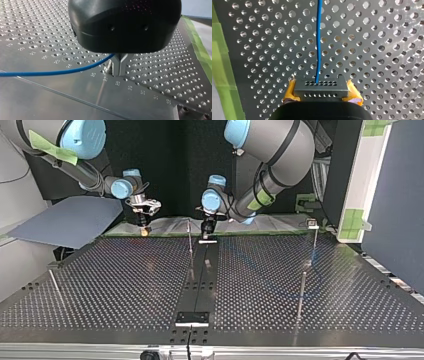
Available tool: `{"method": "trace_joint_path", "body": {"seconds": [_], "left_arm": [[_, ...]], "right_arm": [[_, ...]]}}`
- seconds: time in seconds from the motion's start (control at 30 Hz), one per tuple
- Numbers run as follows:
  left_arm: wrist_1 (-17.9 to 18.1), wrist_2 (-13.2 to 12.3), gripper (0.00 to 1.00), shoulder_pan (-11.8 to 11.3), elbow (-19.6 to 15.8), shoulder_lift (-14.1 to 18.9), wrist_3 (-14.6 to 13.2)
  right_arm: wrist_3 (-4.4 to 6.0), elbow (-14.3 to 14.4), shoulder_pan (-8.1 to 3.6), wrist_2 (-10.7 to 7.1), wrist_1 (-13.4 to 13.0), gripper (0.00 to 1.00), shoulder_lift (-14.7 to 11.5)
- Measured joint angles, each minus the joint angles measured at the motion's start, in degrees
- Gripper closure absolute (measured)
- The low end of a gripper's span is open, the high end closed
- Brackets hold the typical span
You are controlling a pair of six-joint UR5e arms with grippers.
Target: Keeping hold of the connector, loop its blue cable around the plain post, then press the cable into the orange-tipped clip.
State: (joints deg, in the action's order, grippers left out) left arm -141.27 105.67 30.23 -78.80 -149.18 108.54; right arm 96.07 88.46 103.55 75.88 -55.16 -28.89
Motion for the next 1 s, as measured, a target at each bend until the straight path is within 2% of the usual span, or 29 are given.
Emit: {"method": "trace_joint_path", "body": {"seconds": [0.43, 1.0], "left_arm": [[-0.20, 0.01, 1.00, -0.14, 0.40, 0.00, 0.00], [-0.91, 0.02, 1.00, -0.15, 0.60, 0.00, -0.07]], "right_arm": [[0.40, -2.05, -0.12, -0.11, 1.35, 1.00, 0.01], [0.45, -2.28, -0.23, -0.11, 1.79, 1.00, 0.01]]}}
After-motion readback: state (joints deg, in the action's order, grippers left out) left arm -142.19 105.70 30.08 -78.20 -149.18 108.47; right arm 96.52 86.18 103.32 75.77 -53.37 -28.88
